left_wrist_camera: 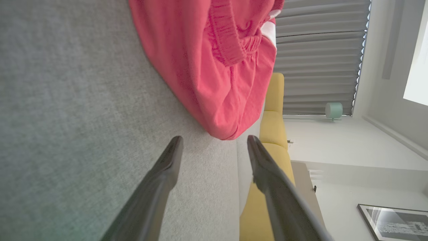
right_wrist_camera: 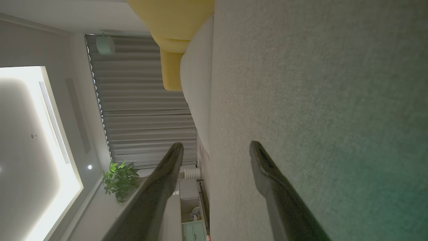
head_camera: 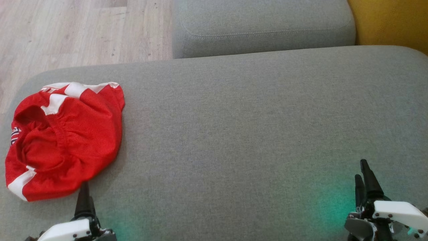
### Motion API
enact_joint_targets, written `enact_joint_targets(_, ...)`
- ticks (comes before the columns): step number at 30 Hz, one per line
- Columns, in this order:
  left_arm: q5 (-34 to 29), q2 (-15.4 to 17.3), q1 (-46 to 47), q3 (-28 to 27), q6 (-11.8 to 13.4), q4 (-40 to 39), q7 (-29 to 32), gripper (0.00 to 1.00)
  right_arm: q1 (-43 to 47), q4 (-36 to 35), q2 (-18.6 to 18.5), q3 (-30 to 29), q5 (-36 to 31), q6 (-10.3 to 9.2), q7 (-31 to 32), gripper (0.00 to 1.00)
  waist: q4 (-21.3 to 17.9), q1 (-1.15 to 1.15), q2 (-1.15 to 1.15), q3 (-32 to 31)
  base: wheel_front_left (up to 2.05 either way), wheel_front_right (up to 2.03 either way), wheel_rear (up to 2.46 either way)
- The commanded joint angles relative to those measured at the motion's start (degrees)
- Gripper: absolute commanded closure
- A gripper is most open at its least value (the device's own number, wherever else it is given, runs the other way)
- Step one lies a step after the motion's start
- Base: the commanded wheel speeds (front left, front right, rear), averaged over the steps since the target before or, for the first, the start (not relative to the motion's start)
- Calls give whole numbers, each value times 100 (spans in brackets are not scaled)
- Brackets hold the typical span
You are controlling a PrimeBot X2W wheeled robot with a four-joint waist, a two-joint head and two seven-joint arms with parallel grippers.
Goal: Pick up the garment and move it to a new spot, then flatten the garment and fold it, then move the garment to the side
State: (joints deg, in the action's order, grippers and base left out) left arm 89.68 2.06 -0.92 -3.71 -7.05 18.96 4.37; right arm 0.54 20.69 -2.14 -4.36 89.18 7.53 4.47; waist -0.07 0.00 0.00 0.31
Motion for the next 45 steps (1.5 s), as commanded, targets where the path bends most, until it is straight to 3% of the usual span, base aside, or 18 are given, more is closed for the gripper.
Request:
enact_joint_targets(1,-165,38,235,-9,-5,-229,-65,0,-295,-203,-29,58,-160,0,-65,0,-2,0,0,1,0,0,0)
enact_joint_targets(7,-866,39,236,-58,-7,-383,-166,0,-331,-240,-28,117,-733,-1,-166,0,-9,0,0,8,0,0,0)
enact_joint_targets(28,-2474,47,153,38,138,-912,-552,0,-430,-481,-38,626,-2731,-1,-555,0,-35,0,0,10,0,0,0)
enact_joint_targets(45,-3601,54,69,115,217,-1197,-822,0,-495,-588,-45,982,-3981,-2,-826,0,-40,0,0,-9,0,0,0)
